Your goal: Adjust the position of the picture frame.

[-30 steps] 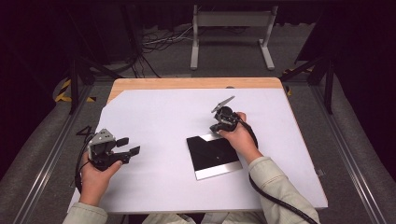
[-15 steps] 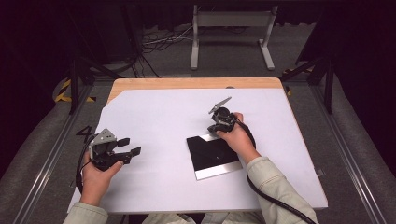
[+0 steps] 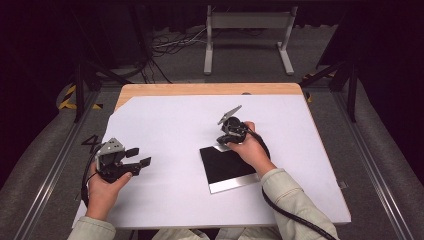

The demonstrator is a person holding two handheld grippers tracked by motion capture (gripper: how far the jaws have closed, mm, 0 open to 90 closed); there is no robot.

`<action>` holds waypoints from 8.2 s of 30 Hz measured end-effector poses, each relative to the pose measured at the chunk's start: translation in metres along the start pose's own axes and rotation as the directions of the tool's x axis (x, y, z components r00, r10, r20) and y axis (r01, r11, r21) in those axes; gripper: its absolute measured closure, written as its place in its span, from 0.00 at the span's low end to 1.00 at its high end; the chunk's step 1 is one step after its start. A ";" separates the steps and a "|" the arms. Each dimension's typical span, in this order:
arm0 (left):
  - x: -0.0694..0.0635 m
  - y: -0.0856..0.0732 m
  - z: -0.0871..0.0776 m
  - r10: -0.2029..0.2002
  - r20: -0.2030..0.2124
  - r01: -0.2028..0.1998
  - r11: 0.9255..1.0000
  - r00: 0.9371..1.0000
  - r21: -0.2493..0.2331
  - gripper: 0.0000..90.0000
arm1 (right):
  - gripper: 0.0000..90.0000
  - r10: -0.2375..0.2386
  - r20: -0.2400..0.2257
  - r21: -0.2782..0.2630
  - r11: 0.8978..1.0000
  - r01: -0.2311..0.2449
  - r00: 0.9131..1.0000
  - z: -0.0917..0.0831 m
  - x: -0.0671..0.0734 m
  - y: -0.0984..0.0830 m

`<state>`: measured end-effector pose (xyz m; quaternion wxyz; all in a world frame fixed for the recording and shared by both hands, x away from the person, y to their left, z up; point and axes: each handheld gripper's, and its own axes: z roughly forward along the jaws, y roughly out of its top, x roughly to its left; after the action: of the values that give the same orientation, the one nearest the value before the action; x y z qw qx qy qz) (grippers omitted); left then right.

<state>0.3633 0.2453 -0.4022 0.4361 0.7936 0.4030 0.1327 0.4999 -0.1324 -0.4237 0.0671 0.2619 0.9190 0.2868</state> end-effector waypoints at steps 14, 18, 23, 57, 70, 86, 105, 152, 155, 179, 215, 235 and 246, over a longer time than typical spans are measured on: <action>0.000 0.001 0.001 0.007 0.000 -0.007 1.000 1.000 0.003 0.42 | 1.00 -0.024 -0.101 0.016 1.000 0.026 0.995 -0.001 0.009 0.004; 0.000 0.001 0.003 0.005 0.005 -0.005 1.000 1.000 0.007 0.42 | 1.00 -0.088 -0.084 0.044 0.995 0.092 0.993 -0.001 0.020 0.007; 0.000 0.002 0.004 0.008 0.004 -0.008 1.000 1.000 0.003 0.42 | 1.00 -0.095 -0.037 0.021 0.995 0.095 0.995 -0.004 0.021 0.002; -0.002 0.004 0.008 0.002 0.010 -0.002 1.000 1.000 0.006 0.42 | 1.00 -0.173 -0.079 0.005 0.985 0.174 0.982 -0.089 0.066 -0.102; -0.002 0.004 0.008 0.009 0.011 -0.009 1.000 1.000 0.014 0.42 | 1.00 -0.185 -0.080 0.041 0.981 0.189 0.979 -0.090 0.073 -0.124; -0.003 0.004 0.008 0.011 0.010 -0.011 1.000 1.000 0.015 0.42 | 1.00 -0.226 -0.020 0.077 0.971 0.227 0.974 -0.090 0.077 -0.128; -0.007 0.005 0.015 0.045 -0.005 -0.044 0.999 0.999 0.028 0.50 | 1.00 -0.149 0.097 0.053 0.988 0.145 0.984 -0.075 0.043 -0.104; -0.023 0.042 0.122 -0.062 0.149 0.049 0.995 0.987 0.092 1.00 | 1.00 0.063 0.224 -0.143 0.989 -0.031 0.972 -0.142 0.040 -0.149; -0.027 0.048 0.128 -0.022 0.147 0.006 0.994 0.989 0.107 1.00 | 1.00 0.081 0.235 -0.145 0.988 -0.048 0.969 -0.147 0.041 -0.156; -0.027 0.046 0.154 -0.008 0.172 -0.019 0.988 0.985 0.154 1.00 | 1.00 0.107 0.242 -0.139 0.987 -0.075 0.964 -0.153 0.045 -0.170; -0.107 0.033 0.143 0.138 0.404 -0.262 0.926 0.904 0.271 1.00 | 1.00 0.115 0.220 -0.139 0.987 -0.086 0.969 -0.147 0.036 -0.166; -0.146 0.028 0.149 0.158 0.498 -0.316 0.915 0.853 0.251 1.00 | 1.00 0.140 0.212 -0.125 0.985 -0.115 0.967 -0.141 0.030 -0.165; -0.159 0.027 0.153 0.171 0.532 -0.339 0.911 0.829 0.235 1.00 | 1.00 0.157 0.213 -0.119 0.984 -0.134 0.964 -0.137 0.027 -0.166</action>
<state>0.3617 0.0271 -0.4477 0.3689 0.9075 0.1809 -0.0867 0.3661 -0.3022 -0.4029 0.1612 0.3554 0.8680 0.3071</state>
